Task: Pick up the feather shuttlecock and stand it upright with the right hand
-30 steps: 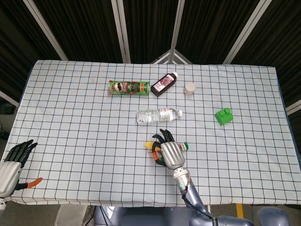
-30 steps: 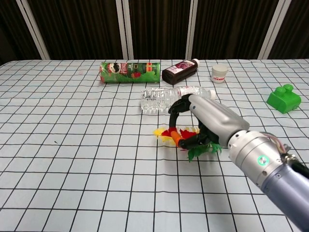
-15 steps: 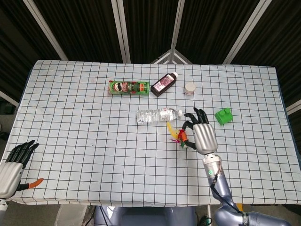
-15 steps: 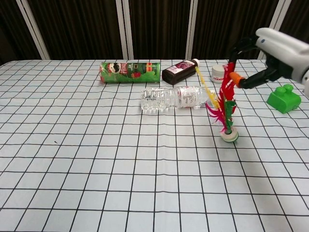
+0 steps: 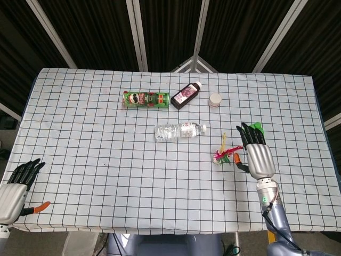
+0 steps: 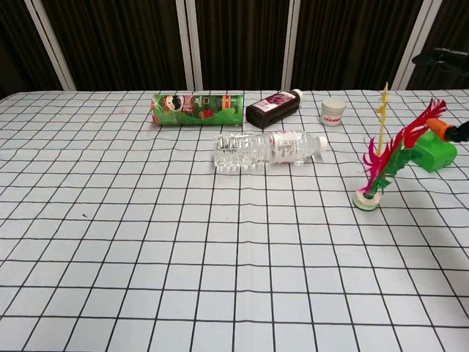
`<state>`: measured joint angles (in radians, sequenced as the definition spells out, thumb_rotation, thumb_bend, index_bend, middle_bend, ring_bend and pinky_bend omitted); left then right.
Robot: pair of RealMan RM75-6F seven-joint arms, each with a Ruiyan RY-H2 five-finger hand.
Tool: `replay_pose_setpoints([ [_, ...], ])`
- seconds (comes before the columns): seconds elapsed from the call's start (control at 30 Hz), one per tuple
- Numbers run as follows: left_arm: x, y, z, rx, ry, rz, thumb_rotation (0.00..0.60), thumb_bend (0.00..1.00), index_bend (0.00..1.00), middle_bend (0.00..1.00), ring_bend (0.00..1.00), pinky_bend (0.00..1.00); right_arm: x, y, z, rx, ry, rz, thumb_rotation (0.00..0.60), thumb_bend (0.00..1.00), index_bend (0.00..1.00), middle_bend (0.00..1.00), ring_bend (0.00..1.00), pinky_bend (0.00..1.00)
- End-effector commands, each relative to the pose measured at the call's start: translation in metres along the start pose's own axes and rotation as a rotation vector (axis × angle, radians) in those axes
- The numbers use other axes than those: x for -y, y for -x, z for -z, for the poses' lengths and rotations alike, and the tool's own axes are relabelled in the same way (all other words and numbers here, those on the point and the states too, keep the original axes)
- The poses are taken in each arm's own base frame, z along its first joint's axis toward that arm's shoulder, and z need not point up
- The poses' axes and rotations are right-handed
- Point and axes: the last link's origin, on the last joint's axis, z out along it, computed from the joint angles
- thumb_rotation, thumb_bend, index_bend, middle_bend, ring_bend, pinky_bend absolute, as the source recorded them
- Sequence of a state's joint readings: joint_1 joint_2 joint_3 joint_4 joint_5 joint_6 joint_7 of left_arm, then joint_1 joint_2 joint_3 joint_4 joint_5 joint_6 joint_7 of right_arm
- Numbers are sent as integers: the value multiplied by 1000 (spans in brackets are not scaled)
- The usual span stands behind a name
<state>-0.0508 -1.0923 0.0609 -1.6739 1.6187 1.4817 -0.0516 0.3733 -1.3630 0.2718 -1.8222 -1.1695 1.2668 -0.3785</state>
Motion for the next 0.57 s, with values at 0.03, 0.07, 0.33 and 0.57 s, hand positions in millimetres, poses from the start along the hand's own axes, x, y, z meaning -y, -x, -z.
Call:
replay_pose_setpoints([
  [0.03, 0, 0, 0, -2, 0, 0, 600, 0, 0, 0, 0, 0, -3, -9, 6, -12, 1, -7, 600, 503, 0, 12, 0, 0],
  [0.07, 0, -1, 0, -4, 1, -2, 600, 0, 0, 0, 0, 0, -8, -15, 11, -28, 1, 4, 600, 503, 0, 9, 0, 0],
  [0.33, 1, -1, 0, -21, 14, -27, 600, 0, 0, 0, 0, 0, -69, -44, 88, -22, -11, 252, 600, 383, 0, 0, 0, 0],
  [0.57, 1, 1, 0, -48, 34, -112, 600, 0, 0, 0, 0, 0, -113, -42, 149, 46, 35, 375, 600, 326, 0, 0, 0, 0],
])
